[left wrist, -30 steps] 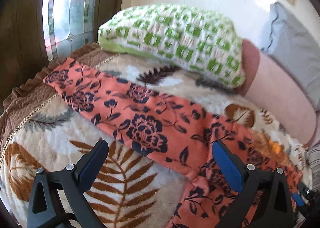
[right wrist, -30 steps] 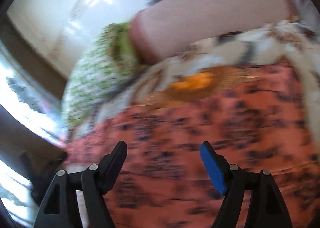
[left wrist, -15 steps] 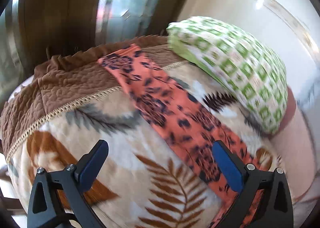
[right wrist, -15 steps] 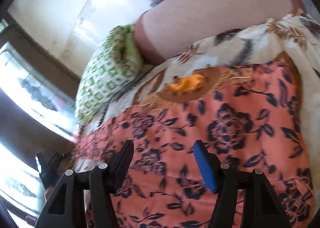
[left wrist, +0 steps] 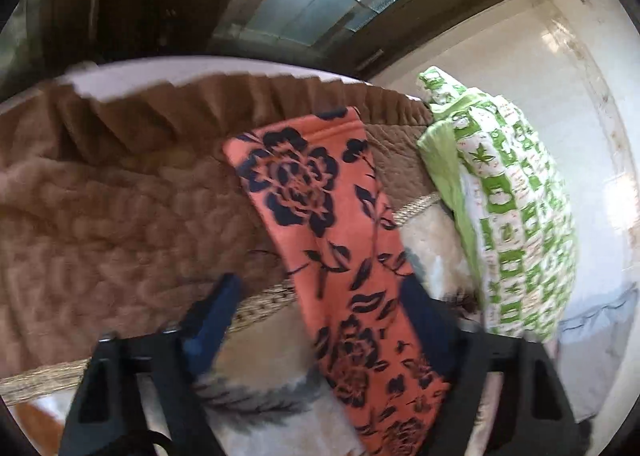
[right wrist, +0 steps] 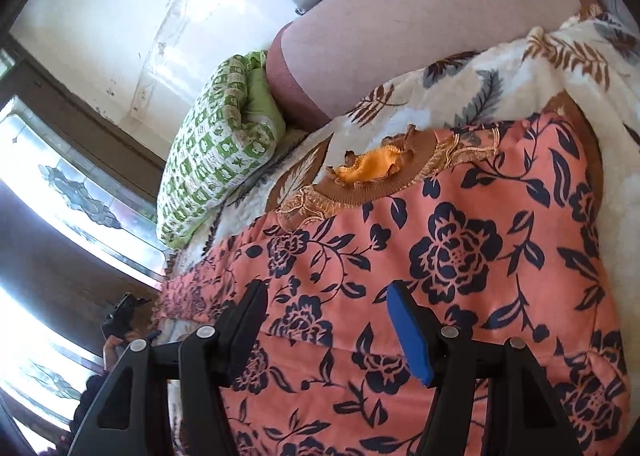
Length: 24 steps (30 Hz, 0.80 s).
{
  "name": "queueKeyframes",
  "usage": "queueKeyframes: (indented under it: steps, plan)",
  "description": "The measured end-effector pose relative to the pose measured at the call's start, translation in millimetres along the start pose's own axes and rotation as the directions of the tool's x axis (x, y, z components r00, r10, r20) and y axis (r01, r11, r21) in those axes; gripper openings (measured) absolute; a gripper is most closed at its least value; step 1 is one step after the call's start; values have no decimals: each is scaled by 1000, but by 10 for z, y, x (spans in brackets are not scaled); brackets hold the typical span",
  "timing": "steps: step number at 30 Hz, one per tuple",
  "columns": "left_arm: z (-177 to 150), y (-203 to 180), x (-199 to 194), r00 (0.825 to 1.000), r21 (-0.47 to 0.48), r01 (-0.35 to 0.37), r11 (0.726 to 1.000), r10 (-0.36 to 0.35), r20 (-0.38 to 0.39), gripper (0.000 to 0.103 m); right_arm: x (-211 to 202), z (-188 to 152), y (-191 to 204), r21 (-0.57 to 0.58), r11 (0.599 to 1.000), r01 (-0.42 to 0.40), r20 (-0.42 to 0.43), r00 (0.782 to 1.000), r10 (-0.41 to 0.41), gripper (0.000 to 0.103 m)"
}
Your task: Fold small clothes
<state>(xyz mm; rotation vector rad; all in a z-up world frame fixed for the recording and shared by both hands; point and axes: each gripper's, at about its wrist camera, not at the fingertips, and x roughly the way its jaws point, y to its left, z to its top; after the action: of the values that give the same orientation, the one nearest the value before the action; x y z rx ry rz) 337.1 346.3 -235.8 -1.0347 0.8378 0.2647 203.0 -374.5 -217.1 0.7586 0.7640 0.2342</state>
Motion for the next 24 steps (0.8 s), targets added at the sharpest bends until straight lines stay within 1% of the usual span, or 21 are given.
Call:
queueKeyframes:
  steps: [2, 3, 4, 5, 7, 8, 9, 10, 12, 14, 16, 18, 19, 20, 21, 22, 24]
  plan:
    - [23, -55, 71, 1000, 33, -6, 999, 6, 10, 74, 74, 0, -5, -3, 1000, 9, -13, 1000, -9, 66]
    - [30, -95, 118, 1000, 56, -10, 998, 8, 21, 68, 109, -3, -18, 1, 1000, 10, -21, 1000, -10, 66]
    - [44, -107, 159, 1000, 61, 2, 998, -3, 23, 59, 144, -6, -27, 3, 1000, 12, -30, 999, -12, 66]
    - [68, -102, 199, 1000, 63, 12, 998, -13, 23, 58, 170, -10, -38, 1, 1000, 18, -35, 999, -18, 66]
    - [98, -88, 271, 999, 78, 4, 997, -8, 41, 44, 188, -15, -52, -5, 1000, 30, -35, 999, -31, 66]
    - [116, -78, 287, 999, 76, 4, 997, -8, 52, 40, 186, -15, -59, -6, 999, 33, -35, 999, -34, 66]
    - [137, -62, 307, 998, 73, 7, 997, -11, 63, 33, 186, -13, -65, -5, 999, 34, -34, 999, -34, 66]
    - [156, -54, 323, 997, 72, -4, 997, -1, 71, 22, 185, -10, -73, -4, 999, 34, -32, 999, -35, 66]
    - [178, -41, 311, 996, 72, -44, 996, 38, 83, 5, 181, 2, -85, -2, 999, 36, -25, 999, -36, 66]
    - [150, -103, 263, 993, 99, -65, 993, 55, 105, 5, 166, 22, -87, -1, 999, 38, -14, 999, -38, 66]
    - [53, -329, 159, 988, 200, -87, 976, 59, 141, 5, 113, 48, -80, -8, 999, 46, 9, 999, -46, 66]
    - [-78, -586, 65, 988, 285, -75, 956, 32, 153, 4, 35, 69, -67, -19, 998, 53, 37, 998, -52, 66]
    - [-194, -768, -11, 989, 340, -52, 939, 0, 150, 4, -3, 83, -62, -21, 998, 53, 47, 998, -52, 66]
    - [-274, -897, -53, 989, 377, -41, 925, -17, 149, 4, -38, 95, -59, -21, 998, 52, 55, 997, -51, 66]
    - [-420, -1087, -139, 988, 436, -27, 900, -42, 147, 4, -85, 109, -62, -17, 999, 49, 69, 996, -48, 66]
    - [-548, -1224, -220, 988, 476, -7, 880, -67, 138, 4, -133, 119, -65, -13, 999, 47, 81, 996, -46, 66]
    - [-875, -1553, -371, 986, 546, 65, 835, -137, 91, 4, -222, 147, -71, -10, 999, 41, 103, 994, -40, 66]
